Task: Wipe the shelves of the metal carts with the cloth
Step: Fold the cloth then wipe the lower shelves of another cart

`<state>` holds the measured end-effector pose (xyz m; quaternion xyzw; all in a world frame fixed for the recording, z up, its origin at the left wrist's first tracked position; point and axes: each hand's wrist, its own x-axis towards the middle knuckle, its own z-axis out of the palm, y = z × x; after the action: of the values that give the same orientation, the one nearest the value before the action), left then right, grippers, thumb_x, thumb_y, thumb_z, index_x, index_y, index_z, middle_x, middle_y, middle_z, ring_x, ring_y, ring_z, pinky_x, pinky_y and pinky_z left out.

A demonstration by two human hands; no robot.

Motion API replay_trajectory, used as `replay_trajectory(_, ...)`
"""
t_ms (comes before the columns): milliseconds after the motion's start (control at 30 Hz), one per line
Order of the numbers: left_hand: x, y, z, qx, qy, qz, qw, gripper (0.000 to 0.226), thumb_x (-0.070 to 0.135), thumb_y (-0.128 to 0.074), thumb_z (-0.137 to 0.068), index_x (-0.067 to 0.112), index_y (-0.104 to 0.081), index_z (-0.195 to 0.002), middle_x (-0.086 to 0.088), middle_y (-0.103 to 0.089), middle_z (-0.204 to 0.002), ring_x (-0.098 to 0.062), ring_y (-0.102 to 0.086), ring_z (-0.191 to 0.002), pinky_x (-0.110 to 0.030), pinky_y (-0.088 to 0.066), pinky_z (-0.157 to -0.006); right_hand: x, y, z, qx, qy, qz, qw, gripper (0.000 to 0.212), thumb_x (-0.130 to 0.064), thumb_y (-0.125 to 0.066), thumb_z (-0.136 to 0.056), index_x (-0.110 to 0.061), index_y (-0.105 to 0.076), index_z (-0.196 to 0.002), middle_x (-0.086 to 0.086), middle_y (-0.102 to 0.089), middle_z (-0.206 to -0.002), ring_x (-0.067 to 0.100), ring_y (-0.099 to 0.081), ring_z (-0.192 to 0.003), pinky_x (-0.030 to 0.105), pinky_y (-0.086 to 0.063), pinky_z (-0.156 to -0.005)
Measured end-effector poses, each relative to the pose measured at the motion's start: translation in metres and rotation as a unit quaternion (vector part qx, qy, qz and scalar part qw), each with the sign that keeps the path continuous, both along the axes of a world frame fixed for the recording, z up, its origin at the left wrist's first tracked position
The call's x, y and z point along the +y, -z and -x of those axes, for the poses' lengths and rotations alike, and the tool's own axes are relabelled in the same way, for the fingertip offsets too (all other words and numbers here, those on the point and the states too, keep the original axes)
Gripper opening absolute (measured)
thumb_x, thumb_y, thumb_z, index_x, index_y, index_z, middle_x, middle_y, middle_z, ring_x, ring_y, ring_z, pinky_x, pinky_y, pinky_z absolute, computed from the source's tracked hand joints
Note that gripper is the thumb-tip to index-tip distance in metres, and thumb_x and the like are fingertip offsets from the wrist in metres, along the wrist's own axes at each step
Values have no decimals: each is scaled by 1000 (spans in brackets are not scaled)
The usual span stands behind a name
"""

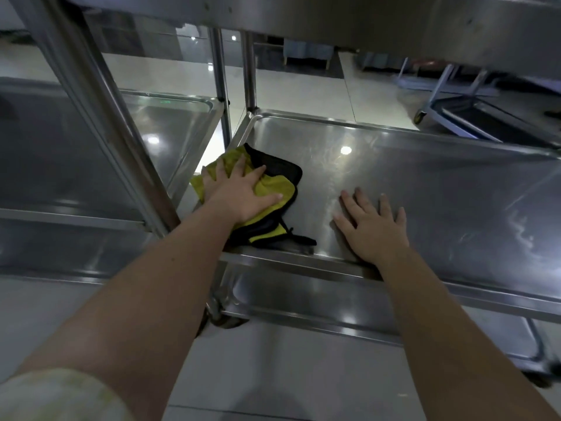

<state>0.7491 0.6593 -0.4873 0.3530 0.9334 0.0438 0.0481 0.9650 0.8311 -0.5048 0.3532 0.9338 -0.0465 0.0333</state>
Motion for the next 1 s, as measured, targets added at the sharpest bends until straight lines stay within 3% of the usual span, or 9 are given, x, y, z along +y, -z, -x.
replay_trajectory(133, -21, 3, -21, -32, 34, 19, 999, 92, 98, -16, -62, 60, 0, -144, 6, 11, -163, -38, 13, -146, -68, 10, -108, -3, 3, 1, 14, 7, -12, 1000, 67, -73, -2, -87, -51, 1, -150, -18, 5, -162, 33, 4, -149, 61, 2, -116)
replay_trajectory(300, -41, 13, -80, -9, 102, 24, 994, 91, 98, -3, -60, 61, 7, -142, 5, 17, -161, -42, 12, -146, -66, 12, -109, -5, 6, 1, 26, 8, -18, 999, 72, -74, 3, -82, -49, 1, -150, -16, 2, -162, 36, 2, -148, 62, 1, -115)
replay_trajectory(533, 39, -1, -60, -27, 136, 41, 990, 74, 89, -25, -75, 63, -7, -142, 11, 5, -163, -38, 8, -147, -68, 8, -110, -3, 5, -5, 33, -1, -16, 999, 54, -58, -7, -98, -48, 1, -151, -18, 0, -162, 31, 1, -149, 60, 0, -116)
replay_trajectory(700, 2, -9, 28, -48, 32, 14, 998, 82, 92, -32, -71, 58, -19, -143, 9, -6, -163, -28, -2, -149, -58, -3, -117, -4, 3, -6, 49, -1, -7, 999, 53, -58, -12, -98, -49, -6, -150, -19, -2, -162, 30, 0, -149, 58, 2, -116)
replay_trajectory(867, 17, -1, 6, -3, 3, 18, 1000, 86, 95, -16, -66, 58, -13, -144, 2, -5, -163, -38, -1, -147, -62, 0, -115, -5, 2, -5, 47, -1, 11, 999, 51, -53, -12, -101, -45, -8, -151, -17, -3, -162, 33, 3, -149, 61, 5, -114)
replay_trajectory(933, 38, 1, -21, -4, 32, 15, 999, 83, 93, -15, -69, 58, -11, -144, 2, -3, -163, -41, -2, -147, -64, 0, -114, -3, 0, -5, 108, 14, 59, 992, 50, -50, -14, -102, -44, -12, -152, -15, -12, -162, 30, 0, -149, 58, 7, -114)
replay_trajectory(1000, 60, 4, -62, 2, 84, 15, 996, 79, 90, -20, -73, 59, -11, -144, 3, -3, -164, -41, -1, -147, -64, -1, -113, 0, -2, -6, 232, 51, 144, 961, 47, -46, -21, -104, -44, -22, -150, -10, -25, -159, 23, -9, -149, 50, 8, -116)
